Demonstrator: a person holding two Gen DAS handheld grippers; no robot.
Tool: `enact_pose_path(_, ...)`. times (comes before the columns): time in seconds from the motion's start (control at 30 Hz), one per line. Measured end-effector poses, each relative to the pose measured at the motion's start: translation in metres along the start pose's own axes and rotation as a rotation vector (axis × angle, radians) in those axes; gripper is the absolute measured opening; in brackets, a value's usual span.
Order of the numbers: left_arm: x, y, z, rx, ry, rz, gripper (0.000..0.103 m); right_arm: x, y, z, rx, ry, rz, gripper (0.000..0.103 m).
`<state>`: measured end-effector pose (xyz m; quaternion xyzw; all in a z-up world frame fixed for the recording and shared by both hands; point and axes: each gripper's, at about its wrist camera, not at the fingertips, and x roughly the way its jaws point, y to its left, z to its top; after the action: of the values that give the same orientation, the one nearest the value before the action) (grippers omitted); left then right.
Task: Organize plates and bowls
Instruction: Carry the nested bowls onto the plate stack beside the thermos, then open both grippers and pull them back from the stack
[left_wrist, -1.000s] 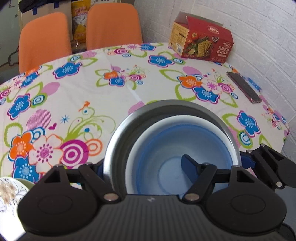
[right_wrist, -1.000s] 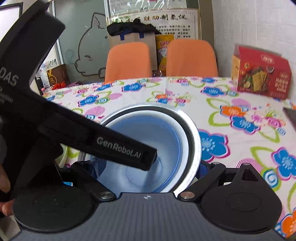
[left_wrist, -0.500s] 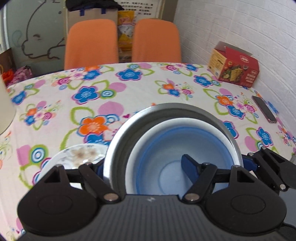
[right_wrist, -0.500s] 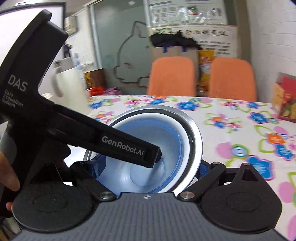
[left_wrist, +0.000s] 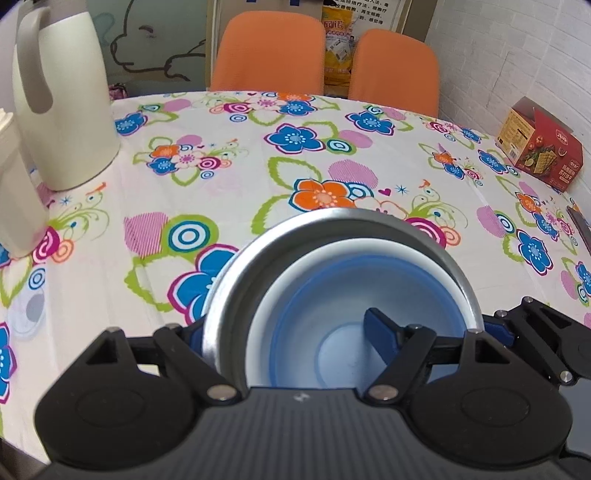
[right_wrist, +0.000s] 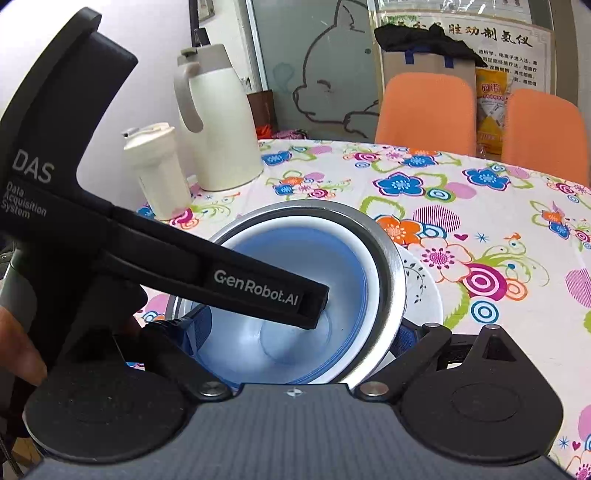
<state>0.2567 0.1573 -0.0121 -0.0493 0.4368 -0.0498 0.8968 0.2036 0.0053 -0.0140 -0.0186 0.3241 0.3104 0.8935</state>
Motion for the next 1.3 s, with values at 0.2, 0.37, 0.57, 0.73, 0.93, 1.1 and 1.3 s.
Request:
enact_pose_path(0.2,0.009,-0.007,0.003,0.051,-0.022,0.015,0.078,0.010,-0.005,-0.003,0.017,0.026,-0.023,0.084)
enact_pose_path(0.37,0.013,-0.007,0.004,0.042,-0.022,-0.006,0.079,0.011,-0.008,-0.003,0.022,0.024,-0.028,0.084)
enact_pose_path(0.57,0.017,-0.012,0.004,0.043,-0.028,0.003,0.091,0.009,-0.013,-0.002,0.029,0.019,-0.028,0.082)
enact_pose_path(0.73,0.006,-0.014,0.006,0.032,-0.087,0.018,0.094,-0.001,-0.009,-0.003,-0.024,-0.016,-0.085,0.082)
enact_pose_path(0.93,-0.011,-0.022,0.004,0.034,-0.136,0.026,0.095,-0.025,-0.015,-0.004,-0.045,-0.094,-0.176,0.082)
enact_pose_path(1.1,-0.034,-0.027,-0.006,0.020,-0.190,0.012,0.095,-0.049,-0.024,-0.007,0.032,-0.152,-0.166,0.083)
enact_pose_path(1.3,-0.071,-0.028,-0.040,-0.070,-0.273,-0.004,0.096,-0.079,-0.034,-0.032,0.126,-0.201,-0.189,0.083)
